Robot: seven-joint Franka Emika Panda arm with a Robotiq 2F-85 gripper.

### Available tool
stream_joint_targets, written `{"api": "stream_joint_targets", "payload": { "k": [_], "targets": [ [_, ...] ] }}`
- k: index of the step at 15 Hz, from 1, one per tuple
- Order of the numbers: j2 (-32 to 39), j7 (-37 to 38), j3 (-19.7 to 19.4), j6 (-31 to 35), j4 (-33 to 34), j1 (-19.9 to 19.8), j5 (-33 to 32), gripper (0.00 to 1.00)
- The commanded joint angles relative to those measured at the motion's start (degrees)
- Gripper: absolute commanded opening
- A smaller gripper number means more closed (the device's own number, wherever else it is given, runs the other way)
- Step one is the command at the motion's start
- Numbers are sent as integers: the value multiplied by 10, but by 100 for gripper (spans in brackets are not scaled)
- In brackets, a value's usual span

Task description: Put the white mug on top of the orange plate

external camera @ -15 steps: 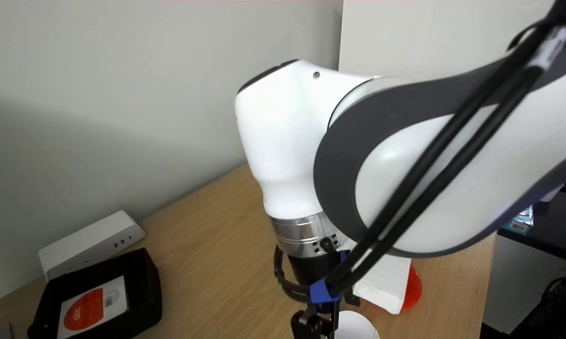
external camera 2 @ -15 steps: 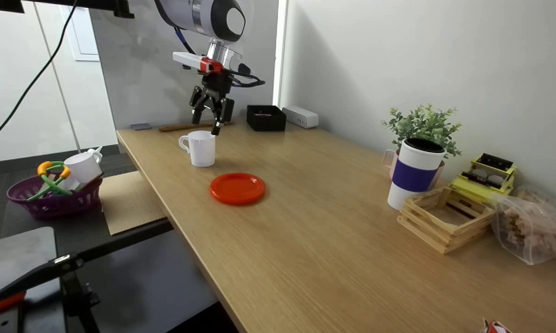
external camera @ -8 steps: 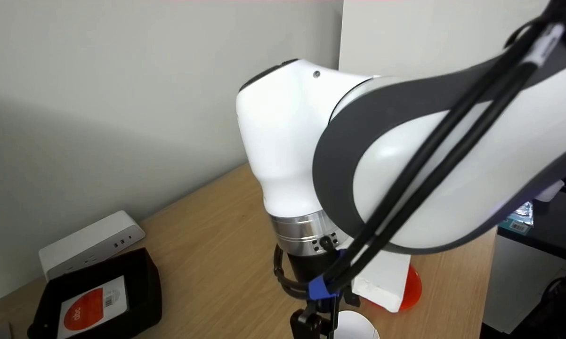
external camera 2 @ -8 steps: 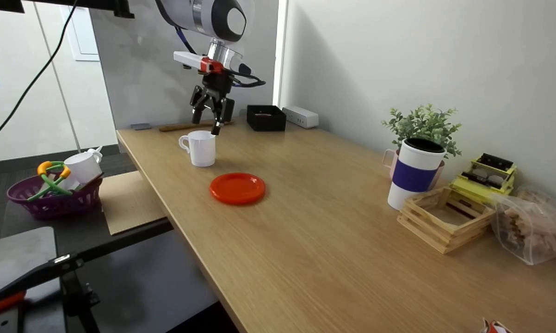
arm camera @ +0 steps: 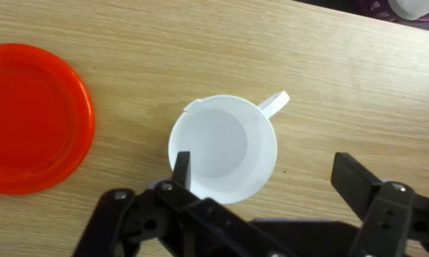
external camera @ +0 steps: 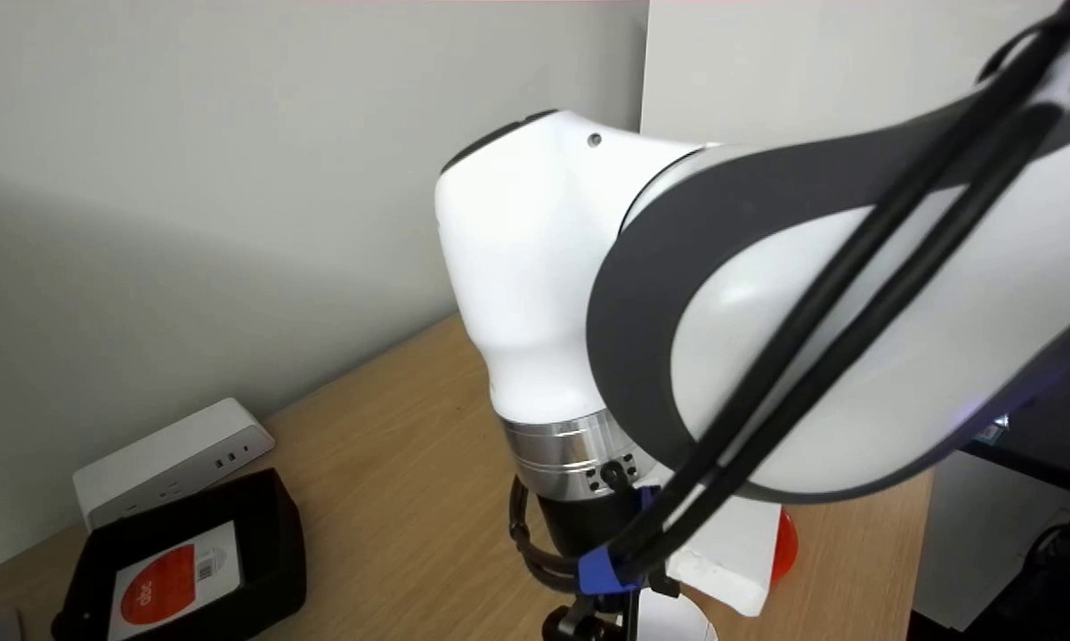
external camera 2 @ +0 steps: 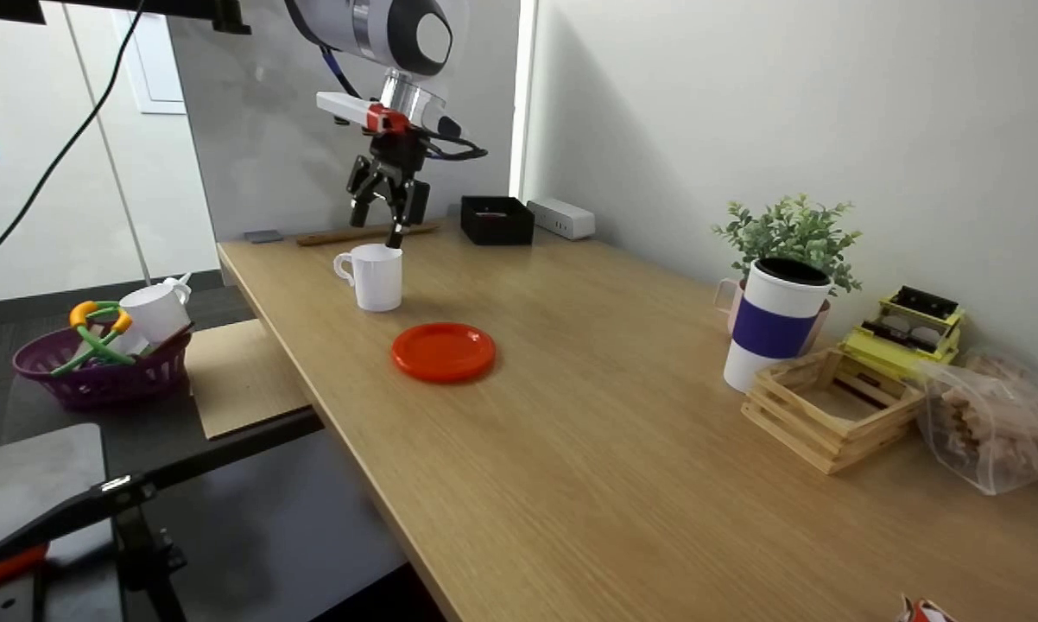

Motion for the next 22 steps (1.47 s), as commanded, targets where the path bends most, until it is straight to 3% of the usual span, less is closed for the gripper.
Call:
{"api": "stream_joint_targets", "payload": {
  "k": [1,10,17,18,19,22],
  "targets": [
    [23,-11,0,-25,39,5,3,100],
    [92,-36,2,-58,127,8,6,100],
    [115,-28,2,-67,159,26,4,100],
    [116,-28,2,-69,162,28,4,75],
    [118,-28,2,-71,166,30,4,73],
    [123,-27,1,-77,174,34,3,52]
  ]
}}
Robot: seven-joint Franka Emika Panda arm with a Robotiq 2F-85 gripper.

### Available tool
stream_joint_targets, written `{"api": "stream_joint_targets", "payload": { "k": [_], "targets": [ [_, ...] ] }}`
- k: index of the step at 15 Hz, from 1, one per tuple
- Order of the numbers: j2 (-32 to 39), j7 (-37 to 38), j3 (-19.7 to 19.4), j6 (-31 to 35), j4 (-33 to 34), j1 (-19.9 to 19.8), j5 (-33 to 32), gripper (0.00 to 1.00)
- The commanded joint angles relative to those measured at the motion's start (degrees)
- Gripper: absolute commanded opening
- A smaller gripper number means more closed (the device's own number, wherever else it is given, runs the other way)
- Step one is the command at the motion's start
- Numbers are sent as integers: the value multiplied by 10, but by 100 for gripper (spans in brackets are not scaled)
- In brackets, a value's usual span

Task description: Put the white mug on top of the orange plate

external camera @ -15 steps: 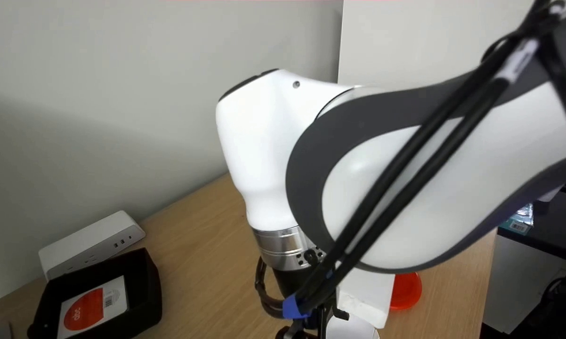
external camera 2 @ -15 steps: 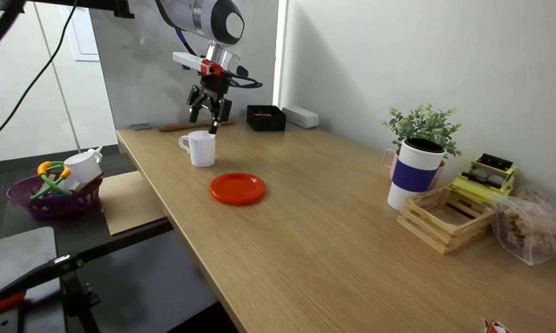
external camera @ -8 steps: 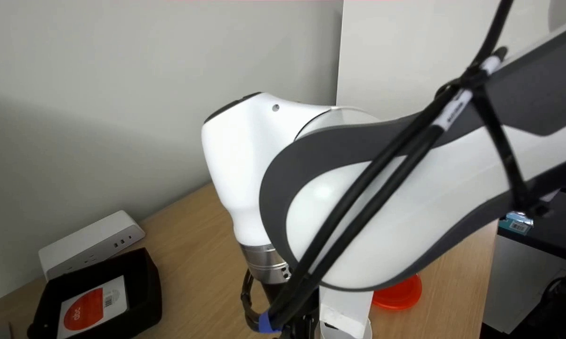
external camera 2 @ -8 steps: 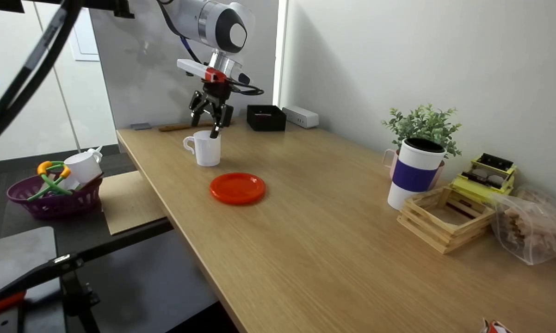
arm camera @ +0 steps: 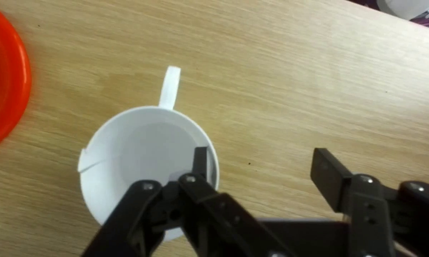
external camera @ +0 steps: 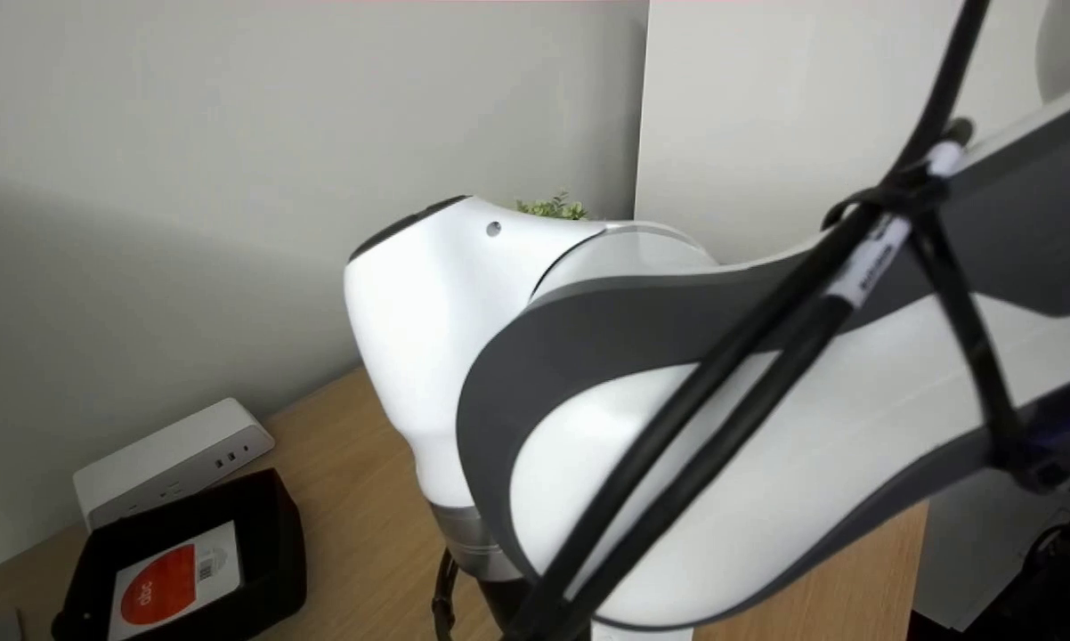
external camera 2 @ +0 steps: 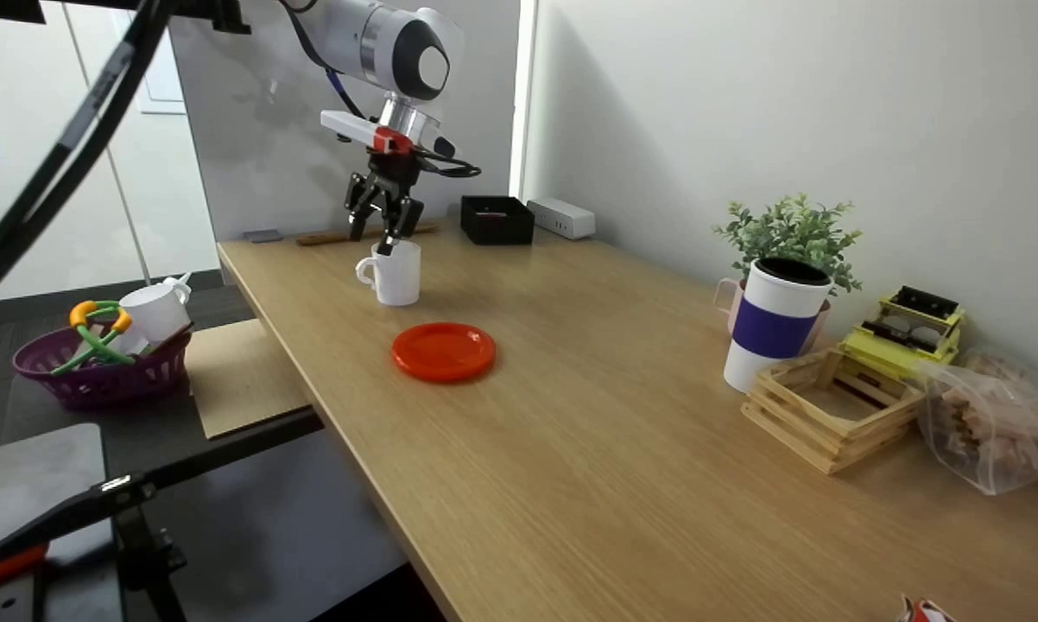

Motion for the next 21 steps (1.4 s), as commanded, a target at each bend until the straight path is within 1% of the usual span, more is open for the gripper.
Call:
{"api": "stream_joint_targets", "payload": {
  "k": [1,7,9,14,21],
  "targets": [
    [15,-2,0,-24,31,5,3,44],
    [19,2,-3,-36,45,8,1,2],
    [23,1,-3,-47,55,9,0,0],
    [14,20,-9,-78,66,25,-13,0],
    [-2,84,-10,-90,61,47,-37,0]
  ]
}}
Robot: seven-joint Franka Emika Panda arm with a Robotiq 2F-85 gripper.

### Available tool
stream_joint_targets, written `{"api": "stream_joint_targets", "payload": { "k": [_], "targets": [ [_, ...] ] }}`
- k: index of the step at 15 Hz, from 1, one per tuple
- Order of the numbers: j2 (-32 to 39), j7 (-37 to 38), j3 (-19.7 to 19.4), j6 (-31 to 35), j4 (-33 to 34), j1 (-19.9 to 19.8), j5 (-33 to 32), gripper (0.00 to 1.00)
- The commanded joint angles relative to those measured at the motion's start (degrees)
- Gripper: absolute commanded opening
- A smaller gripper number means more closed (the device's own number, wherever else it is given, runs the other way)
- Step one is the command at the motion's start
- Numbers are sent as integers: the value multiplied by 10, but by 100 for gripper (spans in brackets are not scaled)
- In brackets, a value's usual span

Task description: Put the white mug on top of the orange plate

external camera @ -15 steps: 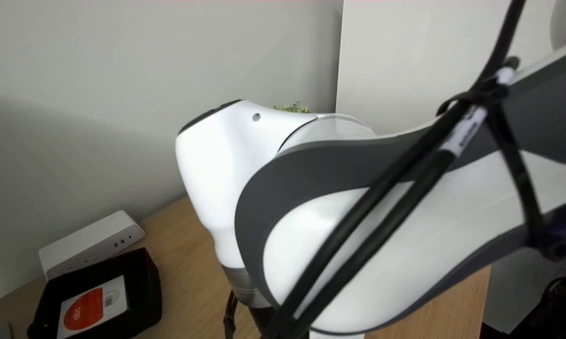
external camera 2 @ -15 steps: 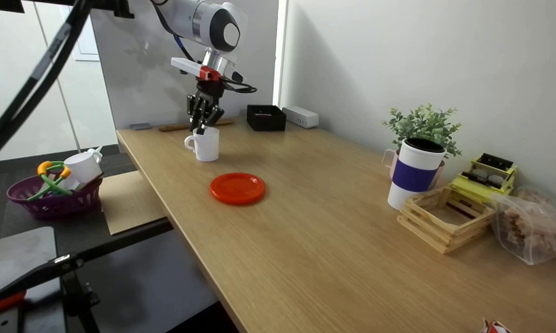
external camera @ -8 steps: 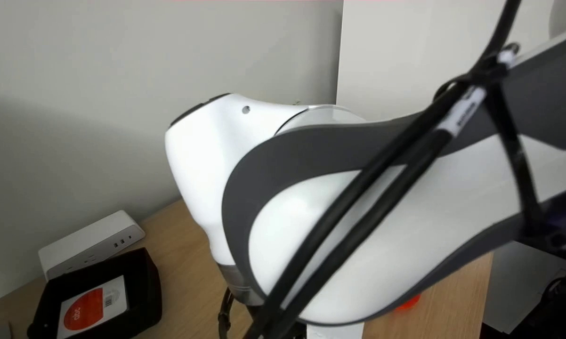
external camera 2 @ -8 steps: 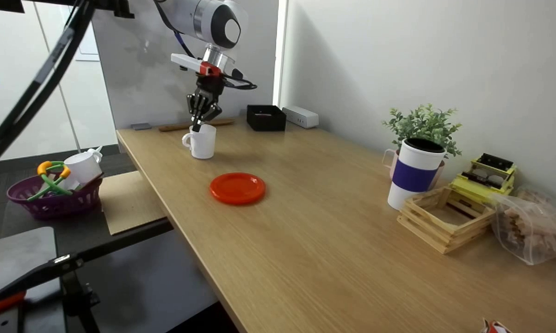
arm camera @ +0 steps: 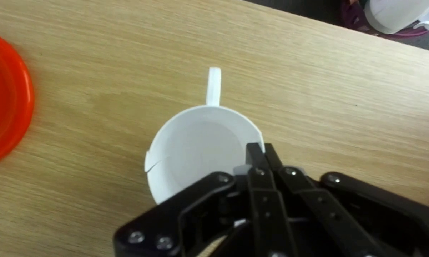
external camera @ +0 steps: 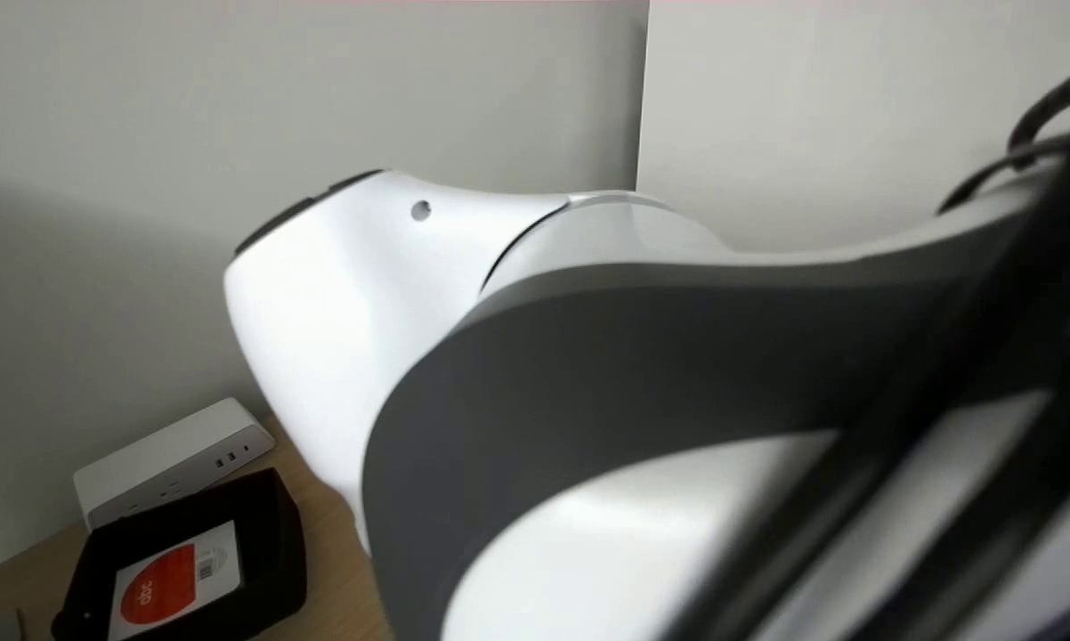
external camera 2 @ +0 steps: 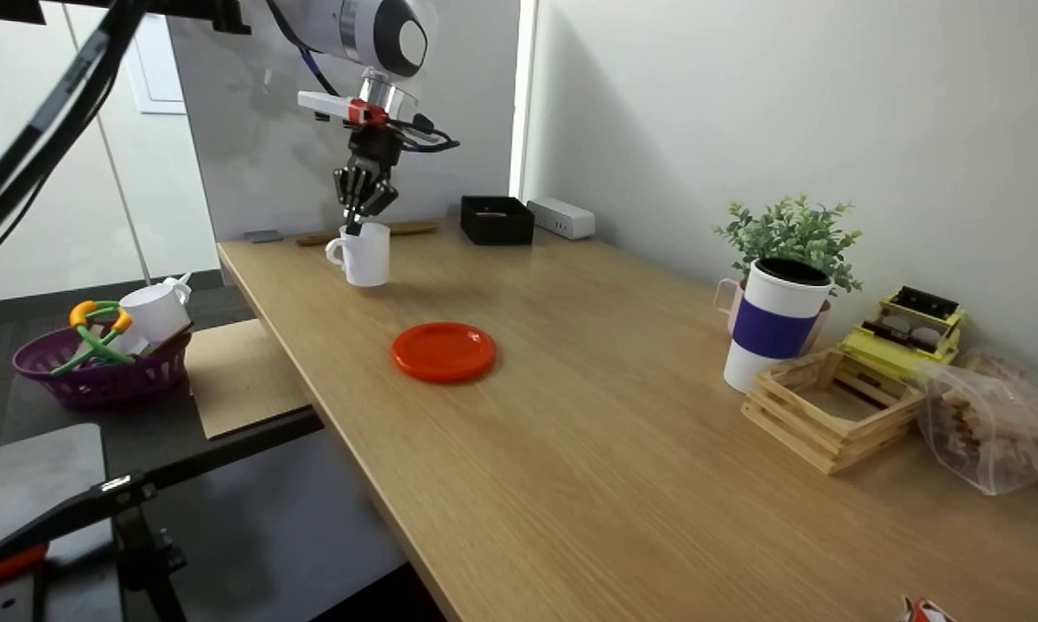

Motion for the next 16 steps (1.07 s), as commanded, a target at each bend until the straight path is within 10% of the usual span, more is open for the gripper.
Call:
{"api": "stream_joint_targets", "payload": {
  "k": [1,16],
  "targets": [
    [-14,32,-9,-25,0,9,-12,0],
    [-76,44,-14,11,-78,-65,12,0]
  ]
}}
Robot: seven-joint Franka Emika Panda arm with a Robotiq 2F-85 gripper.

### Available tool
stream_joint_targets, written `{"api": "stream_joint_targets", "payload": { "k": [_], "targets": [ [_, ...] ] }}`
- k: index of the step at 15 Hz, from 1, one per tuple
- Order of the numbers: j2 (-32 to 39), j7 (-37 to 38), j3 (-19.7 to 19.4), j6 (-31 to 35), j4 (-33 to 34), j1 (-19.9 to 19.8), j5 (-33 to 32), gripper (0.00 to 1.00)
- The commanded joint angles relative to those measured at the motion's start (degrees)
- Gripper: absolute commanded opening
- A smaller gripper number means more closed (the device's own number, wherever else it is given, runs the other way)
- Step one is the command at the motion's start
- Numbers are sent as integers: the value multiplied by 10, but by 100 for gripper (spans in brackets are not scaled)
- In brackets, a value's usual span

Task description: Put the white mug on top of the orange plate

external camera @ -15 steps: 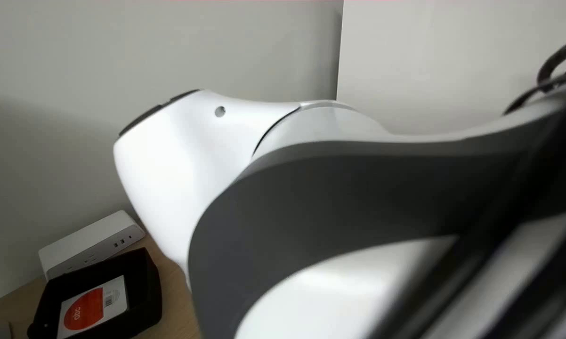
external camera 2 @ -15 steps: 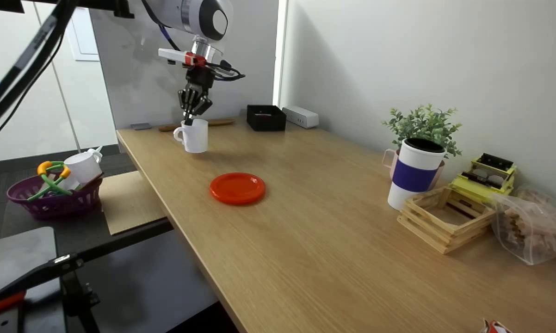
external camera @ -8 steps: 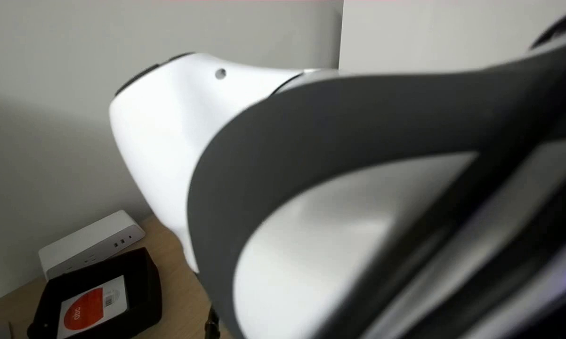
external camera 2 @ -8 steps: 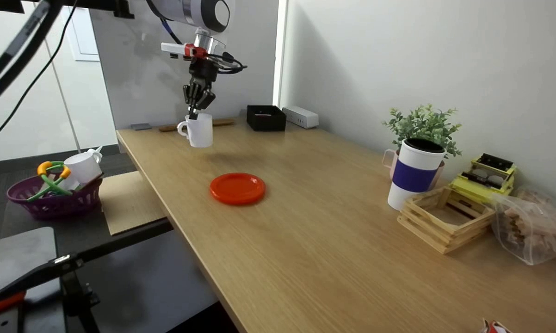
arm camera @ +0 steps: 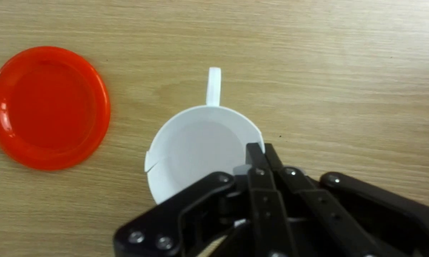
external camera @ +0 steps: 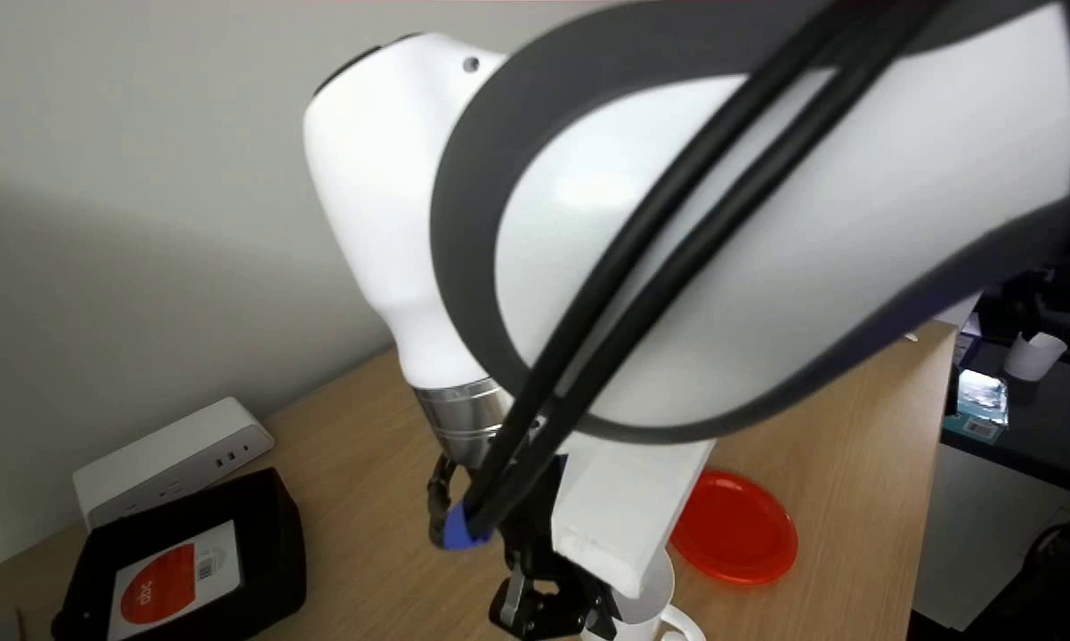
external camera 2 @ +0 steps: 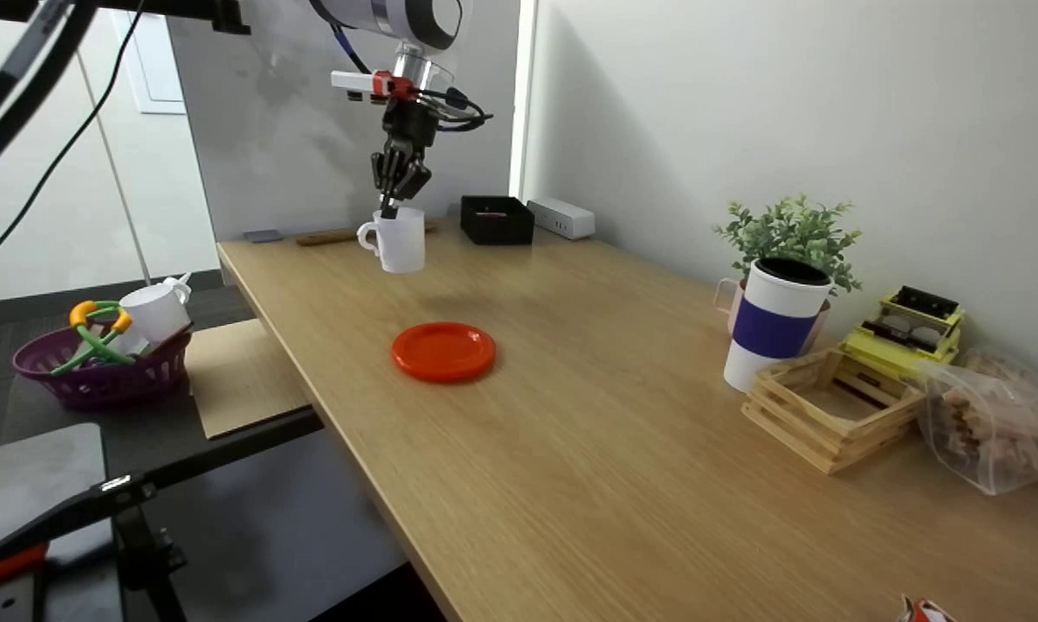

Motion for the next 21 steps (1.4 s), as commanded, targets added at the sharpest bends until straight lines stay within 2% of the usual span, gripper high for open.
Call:
{"api": "stream_joint_targets", "payload": {
  "k": [1,6,7,16,21],
  "targets": [
    [-33,-12,2,21,-61,-36,23,0],
    [-40,-32,7,51,-104,-80,53,0],
    [-40,-36,-5,52,-105,-72,62,0],
    [-33,11,-12,8,-66,-2,26,0],
    [-51,17,-5,28,-90,-9,30,0]
  ]
}}
